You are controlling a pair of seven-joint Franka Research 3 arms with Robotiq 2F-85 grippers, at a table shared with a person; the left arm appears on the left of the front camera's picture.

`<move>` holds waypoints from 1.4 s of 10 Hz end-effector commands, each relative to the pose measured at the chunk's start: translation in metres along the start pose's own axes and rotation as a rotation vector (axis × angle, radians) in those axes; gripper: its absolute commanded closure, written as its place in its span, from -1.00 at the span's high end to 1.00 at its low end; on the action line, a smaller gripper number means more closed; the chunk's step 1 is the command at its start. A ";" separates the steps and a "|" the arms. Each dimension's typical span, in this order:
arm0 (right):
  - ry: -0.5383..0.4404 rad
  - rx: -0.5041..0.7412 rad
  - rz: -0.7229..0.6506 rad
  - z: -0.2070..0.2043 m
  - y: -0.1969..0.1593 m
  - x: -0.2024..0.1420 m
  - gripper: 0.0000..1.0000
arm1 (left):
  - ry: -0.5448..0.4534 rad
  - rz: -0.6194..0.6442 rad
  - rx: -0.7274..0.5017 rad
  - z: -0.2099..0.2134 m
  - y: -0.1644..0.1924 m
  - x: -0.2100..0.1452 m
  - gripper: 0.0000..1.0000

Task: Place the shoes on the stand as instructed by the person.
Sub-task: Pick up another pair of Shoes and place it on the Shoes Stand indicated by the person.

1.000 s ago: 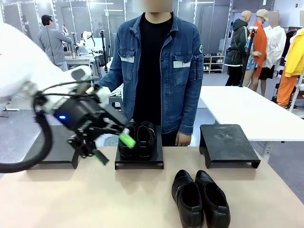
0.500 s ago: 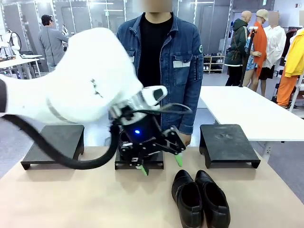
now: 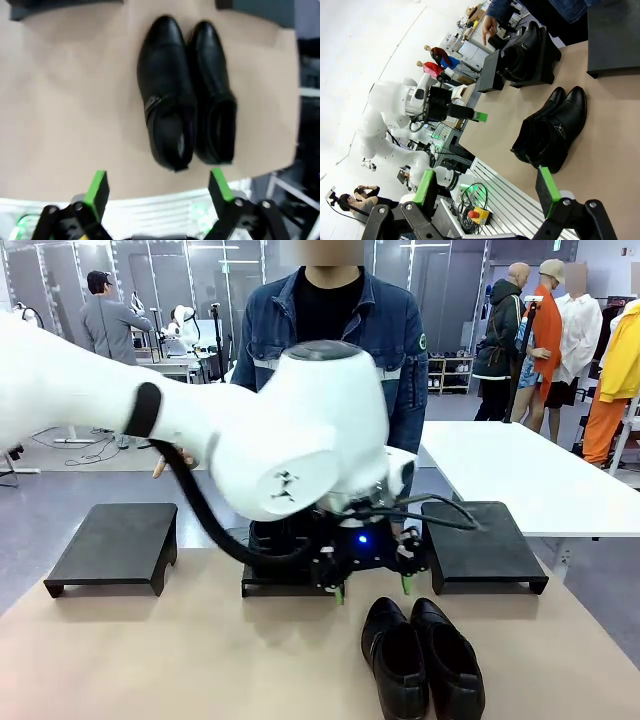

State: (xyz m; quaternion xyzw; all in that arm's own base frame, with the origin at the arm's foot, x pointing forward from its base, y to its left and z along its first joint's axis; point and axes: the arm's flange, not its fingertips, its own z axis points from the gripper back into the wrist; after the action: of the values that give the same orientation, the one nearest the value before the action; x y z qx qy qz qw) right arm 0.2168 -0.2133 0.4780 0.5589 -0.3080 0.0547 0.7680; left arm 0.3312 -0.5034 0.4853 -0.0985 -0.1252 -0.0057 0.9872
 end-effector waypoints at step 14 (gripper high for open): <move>-0.007 0.010 0.020 0.002 0.001 0.001 1.00 | 0.010 -0.007 0.114 -0.137 -0.078 -0.014 1.00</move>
State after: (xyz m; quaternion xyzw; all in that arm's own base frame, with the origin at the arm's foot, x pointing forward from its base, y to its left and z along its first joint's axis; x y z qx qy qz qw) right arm 0.2168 -0.2133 0.4780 0.5589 -0.3080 0.0548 0.7680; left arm 0.3477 -0.6020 0.3689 -0.0320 -0.1232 -0.0107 0.9918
